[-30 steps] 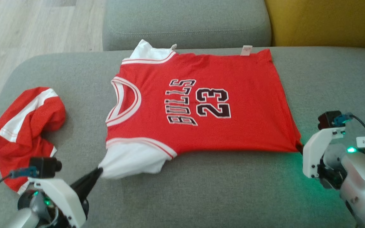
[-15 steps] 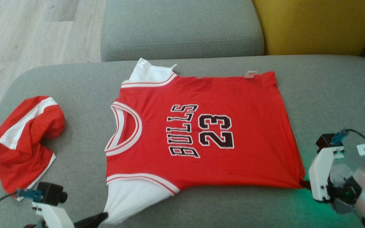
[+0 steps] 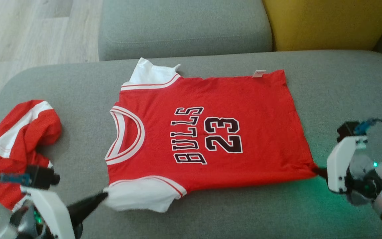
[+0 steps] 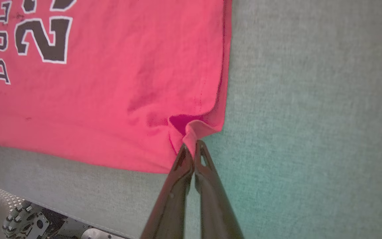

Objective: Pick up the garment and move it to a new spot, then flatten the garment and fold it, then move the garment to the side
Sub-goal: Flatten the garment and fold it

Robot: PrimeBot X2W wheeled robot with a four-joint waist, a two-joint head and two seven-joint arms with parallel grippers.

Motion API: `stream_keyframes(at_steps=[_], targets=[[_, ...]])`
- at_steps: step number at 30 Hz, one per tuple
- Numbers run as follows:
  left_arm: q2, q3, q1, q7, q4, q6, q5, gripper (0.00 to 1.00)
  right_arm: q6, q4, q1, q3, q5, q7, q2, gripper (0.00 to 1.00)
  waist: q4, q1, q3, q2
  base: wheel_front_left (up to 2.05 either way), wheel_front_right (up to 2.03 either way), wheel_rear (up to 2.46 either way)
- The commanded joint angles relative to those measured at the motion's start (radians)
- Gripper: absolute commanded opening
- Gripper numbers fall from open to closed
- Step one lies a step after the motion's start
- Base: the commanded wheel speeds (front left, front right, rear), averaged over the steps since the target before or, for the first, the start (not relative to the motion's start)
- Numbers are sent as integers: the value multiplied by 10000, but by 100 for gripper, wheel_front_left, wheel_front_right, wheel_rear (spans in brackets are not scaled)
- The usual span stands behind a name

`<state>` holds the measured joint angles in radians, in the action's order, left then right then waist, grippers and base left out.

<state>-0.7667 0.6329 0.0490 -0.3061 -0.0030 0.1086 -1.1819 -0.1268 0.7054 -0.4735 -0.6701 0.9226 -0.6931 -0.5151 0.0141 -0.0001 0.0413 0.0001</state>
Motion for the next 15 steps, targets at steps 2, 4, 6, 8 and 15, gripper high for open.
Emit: stream_keyframes(at_steps=[2,4,6,8,15], targets=[[-330,-622,991,19,-288,-42,83,0,-39,-306,-623,136,-114,171,-72,0,-42,1,-142,-1,0,0,0],[-300,-629,1235,-88,-283,-30,86,0,-39,-290,-847,205,-226,254,22,0,-81,1,-269,-1,0,0,0],[-245,-641,1508,-198,-221,-17,76,0,-39,-233,-1070,262,-320,326,135,0,-109,1,-408,-1,0,0,0],[-170,-643,1855,-306,-139,-1,113,0,-39,-153,-1322,351,-411,461,236,0,-115,1,-630,-1,0,0,0],[373,-762,3294,-383,515,104,80,0,-39,277,-2171,551,-714,1001,621,0,-125,1,-1388,-1,0,0,0]])
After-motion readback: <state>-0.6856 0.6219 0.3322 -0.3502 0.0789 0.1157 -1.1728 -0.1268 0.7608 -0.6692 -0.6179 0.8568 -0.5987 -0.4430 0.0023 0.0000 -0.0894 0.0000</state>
